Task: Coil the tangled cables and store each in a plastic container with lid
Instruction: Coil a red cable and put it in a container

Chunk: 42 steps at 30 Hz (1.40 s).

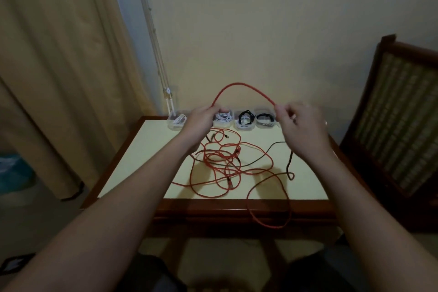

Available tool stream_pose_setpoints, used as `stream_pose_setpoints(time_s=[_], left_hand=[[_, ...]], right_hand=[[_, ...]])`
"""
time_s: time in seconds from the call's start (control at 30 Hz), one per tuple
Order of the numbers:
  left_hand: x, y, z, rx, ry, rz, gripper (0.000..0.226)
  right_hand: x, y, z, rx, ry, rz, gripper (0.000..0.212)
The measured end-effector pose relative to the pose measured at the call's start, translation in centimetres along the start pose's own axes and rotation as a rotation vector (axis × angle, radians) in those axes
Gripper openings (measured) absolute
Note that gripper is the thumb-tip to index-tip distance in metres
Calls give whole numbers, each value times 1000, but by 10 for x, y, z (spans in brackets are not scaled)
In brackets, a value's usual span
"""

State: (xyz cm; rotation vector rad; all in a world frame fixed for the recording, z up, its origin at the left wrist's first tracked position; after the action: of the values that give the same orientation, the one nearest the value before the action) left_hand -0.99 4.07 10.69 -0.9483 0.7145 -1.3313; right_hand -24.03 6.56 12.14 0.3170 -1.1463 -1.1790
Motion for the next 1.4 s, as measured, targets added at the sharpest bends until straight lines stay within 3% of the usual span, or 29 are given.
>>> stream_pose_setpoints(time_s=[0.13,0.2,0.3,0.4,0.5,0.6,0.73,0.83,1.0,1.23,1.4], left_hand=[[-14,-23,-17,94,133,-94,21],[-23,-29,-23,68,199,-103,20],[-37,-32,-27,-206,257,-64,26],[-48,-26,-17,-544,298,9,33],[-58,-15,0,-643,255,27,31],[-72,-10,6,-775,211,79,28],[-91,-12,4,-1083,201,203,28],[-101,-6,8,-1175,81,262,33],[-111,10,9,-1043,-82,239,35],[-136,12,-19,-437,-22,-44,43],[-144,12,-34,-153,93,-187,49]], right_hand=[[-14,12,-13,252,208,-101,27],[-19,11,-19,387,201,-133,30],[-25,2,-18,550,98,-214,32],[-36,-12,-5,556,-43,-303,36],[-50,-23,6,508,-108,-340,36],[-69,-24,9,374,-99,-327,29],[-101,-23,0,388,-60,-382,19],[-129,-27,-5,333,-50,-428,17],[-165,-34,-2,142,-30,-382,13],[-160,-11,2,-169,230,9,20],[-155,4,0,-87,184,140,22]])
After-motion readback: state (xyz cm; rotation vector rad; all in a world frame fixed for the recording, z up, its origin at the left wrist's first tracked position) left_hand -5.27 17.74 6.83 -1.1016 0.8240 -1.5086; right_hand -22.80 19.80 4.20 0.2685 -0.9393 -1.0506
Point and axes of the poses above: each hand's wrist, its own x-axis towards the middle knuckle, its own z-axis out of the back of the hand, y = z × x, the point moved 3 cm from there along x, towards the middle knuckle, and after that the axes turned 15 degrees about x, right-handed, at the moved point
